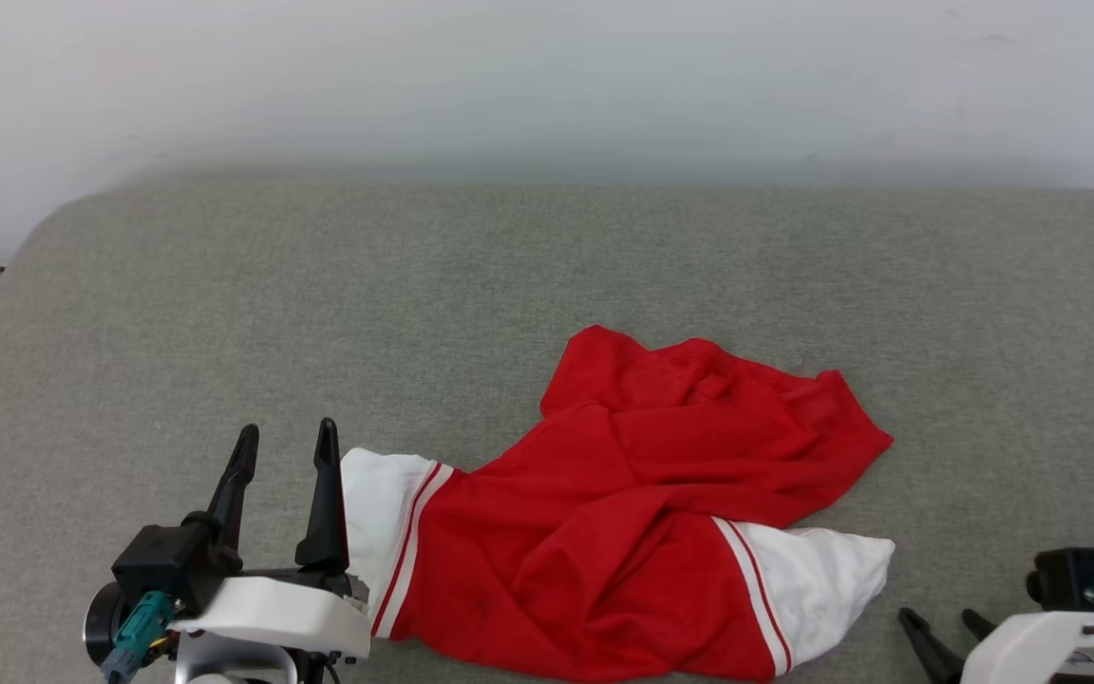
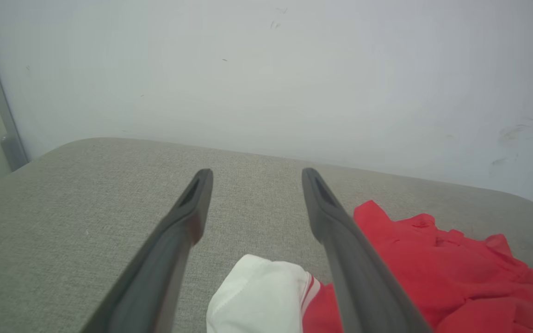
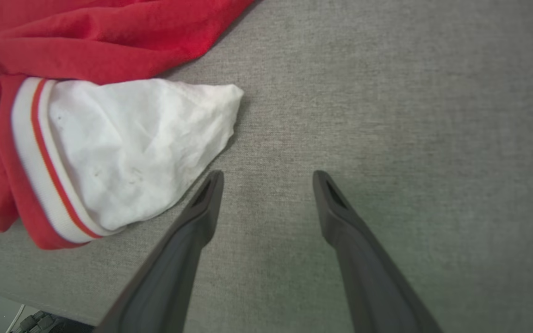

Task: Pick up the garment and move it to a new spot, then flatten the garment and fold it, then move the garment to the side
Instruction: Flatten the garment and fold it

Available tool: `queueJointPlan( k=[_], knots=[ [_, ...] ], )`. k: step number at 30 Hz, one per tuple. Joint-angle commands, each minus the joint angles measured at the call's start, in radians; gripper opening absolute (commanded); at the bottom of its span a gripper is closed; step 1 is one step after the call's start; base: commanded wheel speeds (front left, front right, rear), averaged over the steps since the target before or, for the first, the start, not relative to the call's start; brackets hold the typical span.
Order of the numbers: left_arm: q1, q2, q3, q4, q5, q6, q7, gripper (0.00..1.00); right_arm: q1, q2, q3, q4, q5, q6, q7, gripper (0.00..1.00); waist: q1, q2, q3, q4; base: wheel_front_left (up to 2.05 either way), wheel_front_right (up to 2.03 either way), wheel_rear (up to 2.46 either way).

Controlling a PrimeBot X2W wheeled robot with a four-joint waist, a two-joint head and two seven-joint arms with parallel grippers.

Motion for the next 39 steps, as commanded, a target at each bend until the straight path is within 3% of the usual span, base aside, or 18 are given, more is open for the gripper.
queueJointPlan(
  k=[1, 7, 15, 16, 17, 18, 22, 28, 33, 37, 39],
  knots=[
    [-0.014, -0.002, 0.000, -0.010, 0.008, -0.003, -0.005, 1.00, -0.022, -0.011, 0.017, 0.009, 0.015, 0.000, 0.012, 1.00, 0.0000, 0.0000, 0.015, 0.018, 0.00, 0.00, 0.00],
    [-0.026, -0.020, -0.004, -0.043, 0.029, -0.003, -0.007, 1.00, -0.100, -0.056, 0.135, 0.049, 0.051, 0.000, 0.046, 1.00, 0.0000, 0.0000, 0.068, 0.052, 0.00, 0.00, 0.00],
    [-0.062, -0.055, -0.003, -0.046, 0.038, -0.039, -0.008, 1.00, -0.153, -0.094, 0.255, 0.214, 0.110, 0.000, 0.146, 1.00, 0.0000, 0.0000, 0.150, 0.086, 0.00, 0.00, 0.00],
    [-0.062, -0.060, 0.000, -0.044, 0.038, -0.041, -0.008, 1.00, -0.152, -0.093, 0.263, 0.228, 0.121, 0.000, 0.155, 0.48, 0.0000, 0.0000, 0.153, 0.088, 0.00, 0.00, 0.00],
    [-0.060, -0.064, 0.003, -0.041, 0.041, -0.044, -0.008, 1.00, -0.154, -0.094, 0.269, 0.237, 0.126, 0.000, 0.157, 0.15, 0.0000, 0.0000, 0.155, 0.089, 0.00, 0.00, 0.00],
    [-0.057, -0.067, 0.006, -0.037, 0.044, -0.048, -0.008, 1.00, -0.155, -0.094, 0.272, 0.242, 0.133, 0.000, 0.153, 0.00, 0.0000, 0.0000, 0.156, 0.089, 0.00, 0.00, 0.00],
    [-0.043, -0.068, 0.020, -0.013, 0.039, -0.068, -0.008, 1.00, -0.159, -0.101, 0.245, 0.217, 0.136, 0.000, 0.118, 0.00, 0.0000, 0.0000, 0.136, 0.082, 0.00, 0.00, 0.00],
    [-0.027, -0.038, 0.032, 0.021, -0.008, -0.096, 0.057, 1.00, -0.129, -0.111, 0.112, 0.112, 0.094, -0.001, 0.049, 0.00, 0.0000, 0.0000, 0.080, 0.061, 0.00, 0.00, 0.00],
    [-0.026, 0.017, 0.032, 0.042, -0.090, -0.127, 0.246, 1.00, -0.081, -0.086, 0.023, 0.028, 0.059, -0.001, 0.048, 0.00, 0.0000, 0.0000, 0.042, 0.035, 0.00, 0.00, 0.00],
    [-0.022, 0.052, 0.016, 0.043, -0.161, -0.128, 0.451, 1.00, -0.049, -0.056, -0.021, -0.025, 0.036, -0.001, 0.048, 0.00, 0.0000, 0.0000, 0.026, 0.009, 0.00, 0.00, 0.00],
    [-0.018, 0.067, 0.008, 0.046, -0.172, -0.129, 0.501, 1.00, -0.044, -0.050, -0.023, -0.035, 0.030, 0.000, 0.047, 0.00, 0.0000, 0.0000, 0.025, 0.001, 0.00, 0.00, 0.00]
  ],
)
